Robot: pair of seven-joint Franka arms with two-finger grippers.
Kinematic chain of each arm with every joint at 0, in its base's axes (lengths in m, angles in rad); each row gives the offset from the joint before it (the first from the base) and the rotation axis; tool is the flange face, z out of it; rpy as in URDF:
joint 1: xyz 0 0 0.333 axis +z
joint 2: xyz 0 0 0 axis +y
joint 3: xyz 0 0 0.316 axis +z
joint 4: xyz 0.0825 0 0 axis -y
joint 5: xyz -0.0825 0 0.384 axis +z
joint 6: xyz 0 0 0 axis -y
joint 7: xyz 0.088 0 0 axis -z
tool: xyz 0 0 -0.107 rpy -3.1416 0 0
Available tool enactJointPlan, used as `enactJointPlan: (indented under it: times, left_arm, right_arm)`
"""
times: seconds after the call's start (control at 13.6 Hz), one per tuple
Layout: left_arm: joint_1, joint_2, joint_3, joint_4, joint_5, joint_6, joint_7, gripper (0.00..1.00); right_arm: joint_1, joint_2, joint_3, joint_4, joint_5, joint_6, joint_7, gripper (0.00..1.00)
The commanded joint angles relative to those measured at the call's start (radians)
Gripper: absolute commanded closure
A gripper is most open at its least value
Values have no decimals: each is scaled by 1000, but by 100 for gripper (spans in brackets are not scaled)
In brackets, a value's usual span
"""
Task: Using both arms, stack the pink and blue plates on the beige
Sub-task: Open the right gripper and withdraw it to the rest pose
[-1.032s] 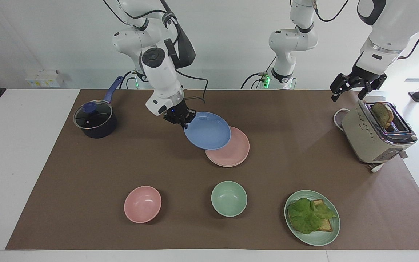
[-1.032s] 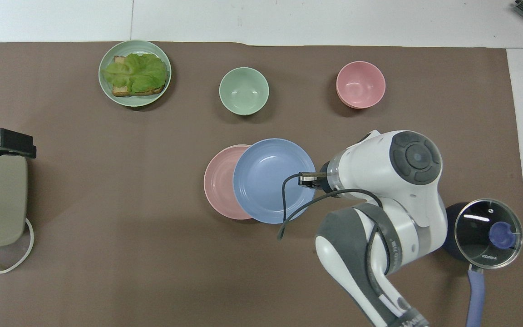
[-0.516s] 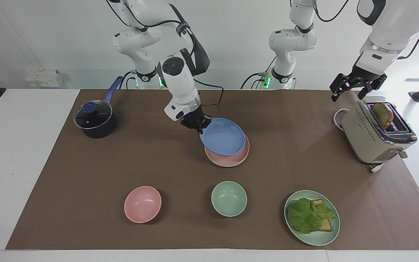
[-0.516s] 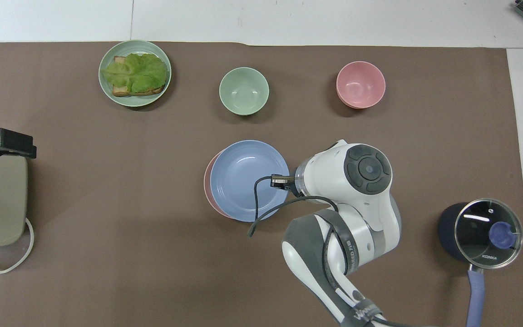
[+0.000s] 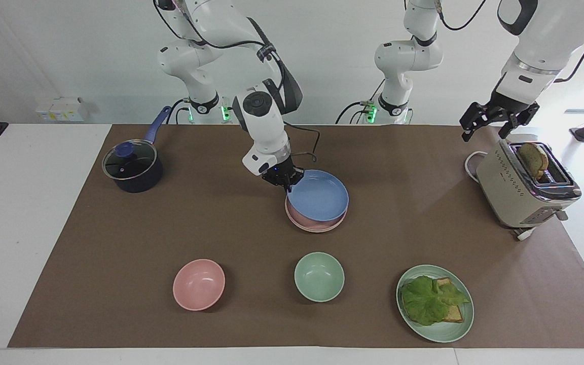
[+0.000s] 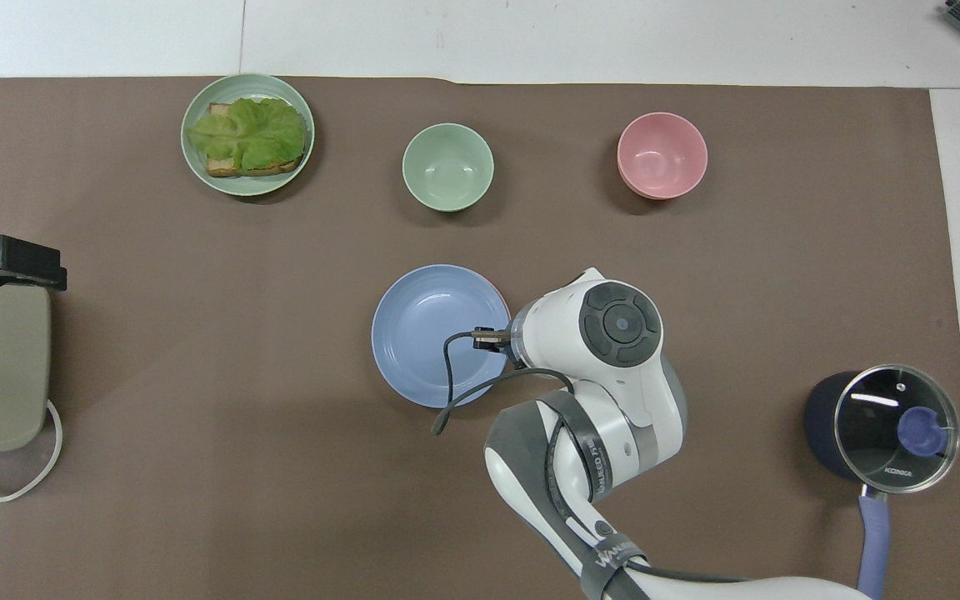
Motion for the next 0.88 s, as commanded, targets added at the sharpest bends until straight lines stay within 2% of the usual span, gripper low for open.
enactJointPlan:
  times: [0.0, 0.07, 0.22, 0.37, 0.52, 0.81]
  left_arm:
    - [3, -6, -2, -4, 11, -10, 9, 0]
    - [3, -6, -1, -4, 11, -9, 9, 0]
    - [3, -6, -1, -4, 11, -9, 9, 0]
    - [4, -6, -1, -4, 11, -9, 9, 0]
    - [3, -6, -1, -4, 11, -9, 9, 0]
    - [4, -6, -1, -4, 11, -10, 9, 0]
  right_arm:
    - [-14, 6, -1, 6, 25, 4, -4, 37]
    - [-14, 7, -2, 12, 14, 4, -5, 0]
    - [-25, -8, -11, 29, 5, -10, -7, 0]
    - [-92, -58, -13, 46, -18, -34, -37, 0]
    - [-175, -115, -10, 47, -105, -79, -109, 0]
    - [-278, -189, -10, 49, -231, -163, -192, 0]
